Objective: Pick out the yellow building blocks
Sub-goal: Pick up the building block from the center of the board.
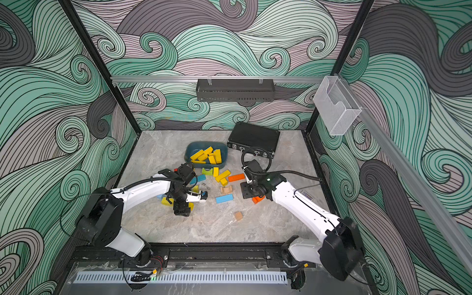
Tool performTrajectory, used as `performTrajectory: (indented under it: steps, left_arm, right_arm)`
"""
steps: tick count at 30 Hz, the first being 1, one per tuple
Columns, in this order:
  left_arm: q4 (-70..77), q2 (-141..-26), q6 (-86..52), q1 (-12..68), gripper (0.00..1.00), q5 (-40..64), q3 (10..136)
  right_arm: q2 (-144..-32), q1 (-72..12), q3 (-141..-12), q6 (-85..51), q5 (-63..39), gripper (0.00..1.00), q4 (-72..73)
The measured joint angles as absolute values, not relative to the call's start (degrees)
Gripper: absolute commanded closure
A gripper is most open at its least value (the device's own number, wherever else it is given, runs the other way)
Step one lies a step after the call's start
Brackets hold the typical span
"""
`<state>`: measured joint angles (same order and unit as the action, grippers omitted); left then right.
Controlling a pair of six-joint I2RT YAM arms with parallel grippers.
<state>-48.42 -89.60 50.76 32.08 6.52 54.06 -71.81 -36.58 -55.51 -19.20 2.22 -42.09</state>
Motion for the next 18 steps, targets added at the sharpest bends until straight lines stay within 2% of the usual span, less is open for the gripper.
performTrajectory:
  steps: [12,18]
  left_arm:
    - [-43.68,-94.78,50.83,32.95,0.37,2.98,54.17]
    - [-43.09,-94.91,50.78,33.39,0.53,2.17,54.22]
  right_arm:
    - [-69.95,-36.58,-52.80,-20.62,2.87,0.47,-41.28]
    - [-69.95,-36.58,-52.77,-20.64,3.05,0.47,-41.06]
